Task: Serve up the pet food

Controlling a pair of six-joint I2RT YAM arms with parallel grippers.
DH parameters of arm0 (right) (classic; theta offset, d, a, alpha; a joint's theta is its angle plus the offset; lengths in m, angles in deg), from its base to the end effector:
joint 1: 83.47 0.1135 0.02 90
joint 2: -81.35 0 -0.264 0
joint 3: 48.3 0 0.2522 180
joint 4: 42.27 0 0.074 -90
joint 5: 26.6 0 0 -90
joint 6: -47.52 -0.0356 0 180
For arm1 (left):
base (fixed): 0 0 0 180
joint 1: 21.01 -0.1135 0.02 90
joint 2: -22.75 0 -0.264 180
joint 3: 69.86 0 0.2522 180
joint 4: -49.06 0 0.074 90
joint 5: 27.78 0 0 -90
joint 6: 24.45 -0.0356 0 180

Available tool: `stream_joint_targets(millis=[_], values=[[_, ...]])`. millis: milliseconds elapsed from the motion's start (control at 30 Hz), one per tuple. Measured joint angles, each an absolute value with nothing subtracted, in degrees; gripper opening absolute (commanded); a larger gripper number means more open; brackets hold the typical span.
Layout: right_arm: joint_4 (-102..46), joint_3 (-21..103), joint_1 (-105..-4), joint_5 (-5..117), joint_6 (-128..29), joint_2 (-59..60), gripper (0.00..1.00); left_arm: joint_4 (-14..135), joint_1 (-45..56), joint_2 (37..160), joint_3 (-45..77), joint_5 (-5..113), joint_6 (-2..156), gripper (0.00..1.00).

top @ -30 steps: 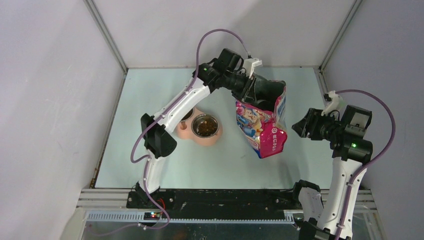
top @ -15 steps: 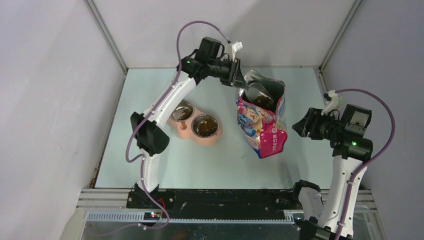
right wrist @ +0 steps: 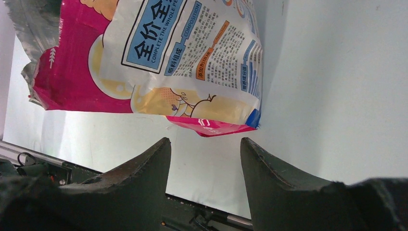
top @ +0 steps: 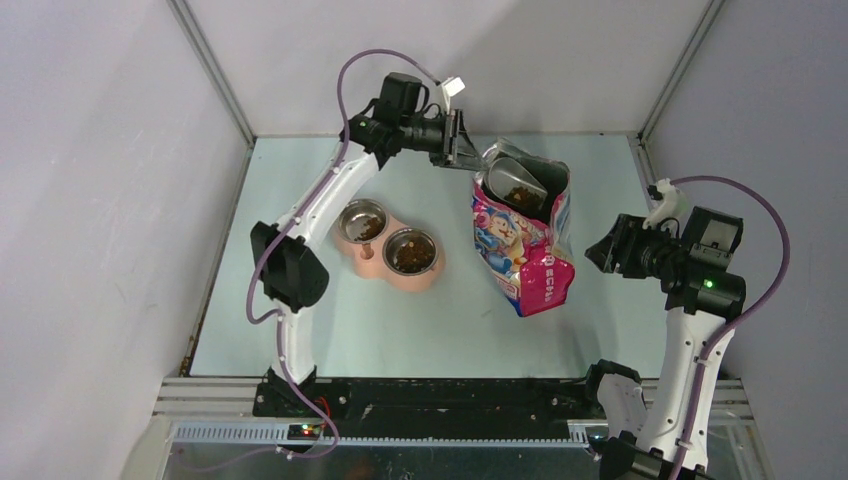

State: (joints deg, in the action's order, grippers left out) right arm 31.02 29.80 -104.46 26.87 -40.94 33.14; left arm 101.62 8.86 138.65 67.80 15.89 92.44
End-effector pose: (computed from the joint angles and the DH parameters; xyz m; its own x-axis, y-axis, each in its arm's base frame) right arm 0.1358 -0.0294 0.3655 -0.6381 0.2217 -0.7373 -0.1332 0.9114 0.3893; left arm 0.3811 -0.2485 0.3940 -0.7952 0.0966 -0.5986 0.5864 0.3734 -0.7188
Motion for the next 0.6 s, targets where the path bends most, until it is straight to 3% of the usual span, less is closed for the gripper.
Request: stream_joint_targets(millis=[233,600], values=[[32.51,29.88,-104.6,28.72,-39.85,33.12,0.58,90.65,6.13,136.37,59.04,10.34,105.06,0.0],[33.53,32.57,-105.38,33.62,-37.27,30.1,0.58,53.19,0.47,133.16,38.64,3.59,134.91,0.0]])
